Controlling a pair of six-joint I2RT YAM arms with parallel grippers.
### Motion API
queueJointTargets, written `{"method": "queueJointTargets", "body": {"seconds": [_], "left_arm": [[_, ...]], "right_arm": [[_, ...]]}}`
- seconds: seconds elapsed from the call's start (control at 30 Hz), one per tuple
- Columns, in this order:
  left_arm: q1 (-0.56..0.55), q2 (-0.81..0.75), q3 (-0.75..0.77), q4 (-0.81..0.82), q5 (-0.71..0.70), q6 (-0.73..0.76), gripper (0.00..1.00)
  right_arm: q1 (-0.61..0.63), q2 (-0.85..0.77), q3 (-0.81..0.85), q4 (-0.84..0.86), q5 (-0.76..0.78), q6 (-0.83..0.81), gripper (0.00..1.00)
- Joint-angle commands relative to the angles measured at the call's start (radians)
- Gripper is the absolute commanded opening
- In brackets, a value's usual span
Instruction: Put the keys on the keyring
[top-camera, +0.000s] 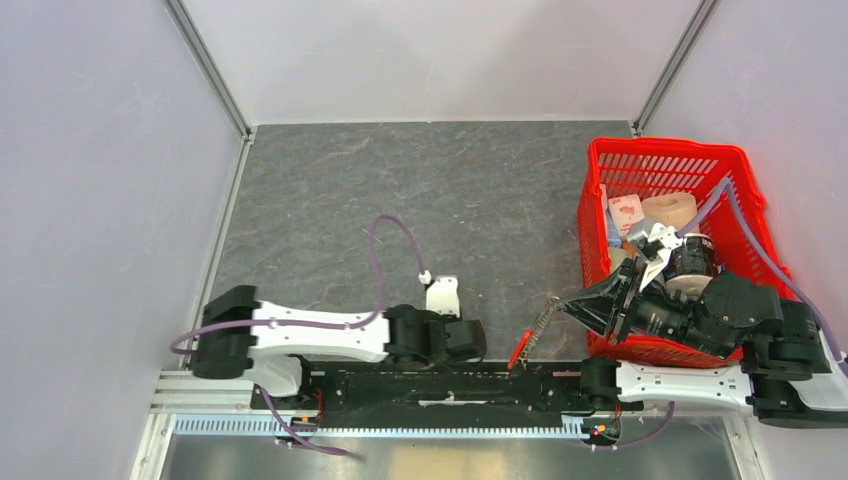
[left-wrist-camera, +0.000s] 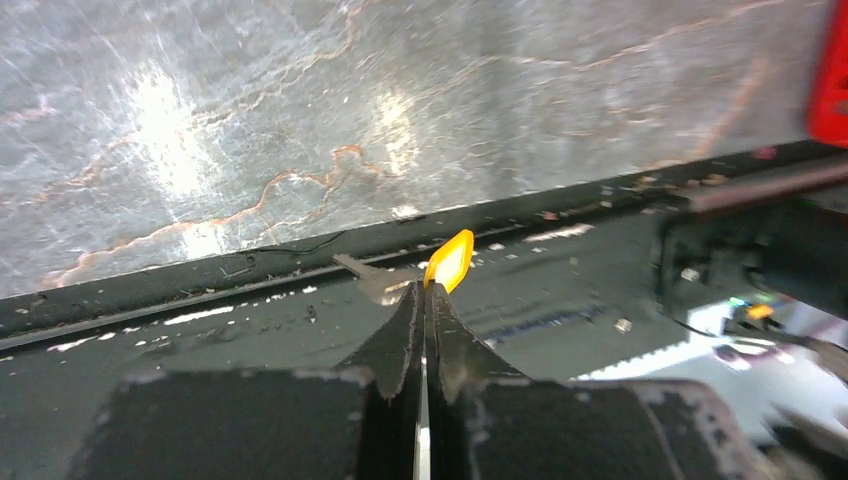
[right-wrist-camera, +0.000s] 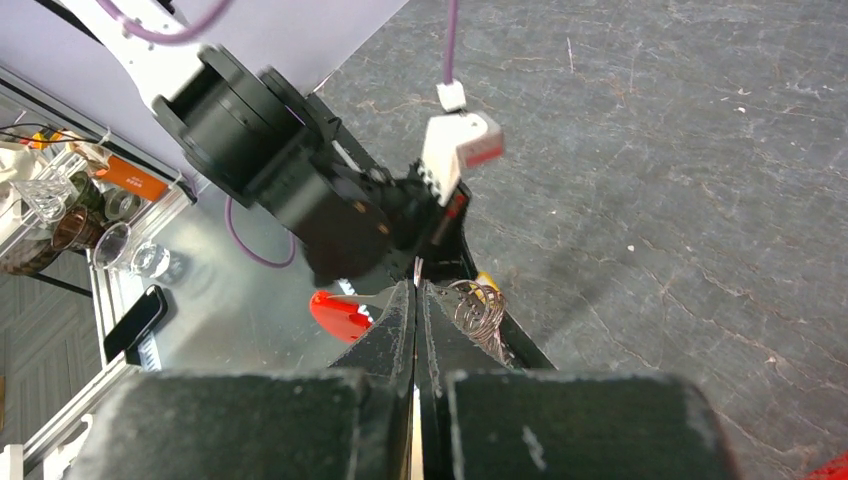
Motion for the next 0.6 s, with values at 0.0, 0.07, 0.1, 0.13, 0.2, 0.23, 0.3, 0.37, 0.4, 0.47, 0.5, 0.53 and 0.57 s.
{"method": "queueJointTargets", "body": {"seconds": [0.0, 0.07, 0.1, 0.13, 0.2, 0.23, 0.3, 0.37, 0.4, 0.47, 0.5, 0.53, 0.57], "left_arm": [[-0.009, -0.167, 0.008, -0.024, -0.105, 0.127, 0.02], [-0.008, -0.231, -0.003, 0.013, -0.102, 0.185, 0.02], [-0.009, -0.265, -0.007, 0.035, -0.096, 0.23, 0.02], [-0.009, -0.292, -0.009, 0.062, -0.089, 0.272, 0.02], [-0.008, -0.352, -0.01, 0.107, -0.07, 0.351, 0.02], [-0.009, -0.374, -0.007, 0.124, -0.059, 0.379, 0.02], [-0.008, -0.417, -0.006, 0.174, -0.018, 0.469, 0.02], [-0.009, -0.447, 0.008, 0.201, 0.026, 0.543, 0.02], [-0.008, -0.46, 0.018, 0.209, 0.052, 0.585, 0.02], [-0.009, -0.479, 0.052, 0.212, 0.117, 0.67, 0.02], [-0.007, -0.489, 0.068, 0.218, 0.169, 0.729, 0.02], [-0.008, -0.496, 0.087, 0.21, 0.19, 0.774, 0.02], [-0.009, -0.501, 0.101, 0.181, 0.16, 0.805, 0.02]], "right_arm": [[0.001, 0.025, 0.0, 0.096, -0.012, -0.015, 0.0], [0.001, 0.03, 0.005, 0.104, -0.017, -0.021, 0.0], [0.001, 0.034, 0.01, 0.106, -0.025, -0.025, 0.0], [0.001, 0.037, 0.014, 0.106, -0.03, -0.032, 0.0], [0.001, 0.044, 0.021, 0.116, -0.057, -0.043, 0.0], [0.001, 0.049, 0.023, 0.122, -0.077, -0.054, 0.0], [0.0, 0.065, 0.037, 0.126, -0.139, -0.075, 0.0], [0.001, 0.089, 0.053, 0.127, -0.211, -0.103, 0.0], [0.001, 0.098, 0.064, 0.126, -0.244, -0.116, 0.0], [0.001, 0.124, 0.088, 0.112, -0.319, -0.152, 0.0], [0.001, 0.137, 0.098, 0.105, -0.376, -0.174, 0.0], [0.001, 0.148, 0.106, 0.103, -0.406, -0.194, 0.0], [0.001, 0.161, 0.109, 0.106, -0.437, -0.207, 0.0]]}}
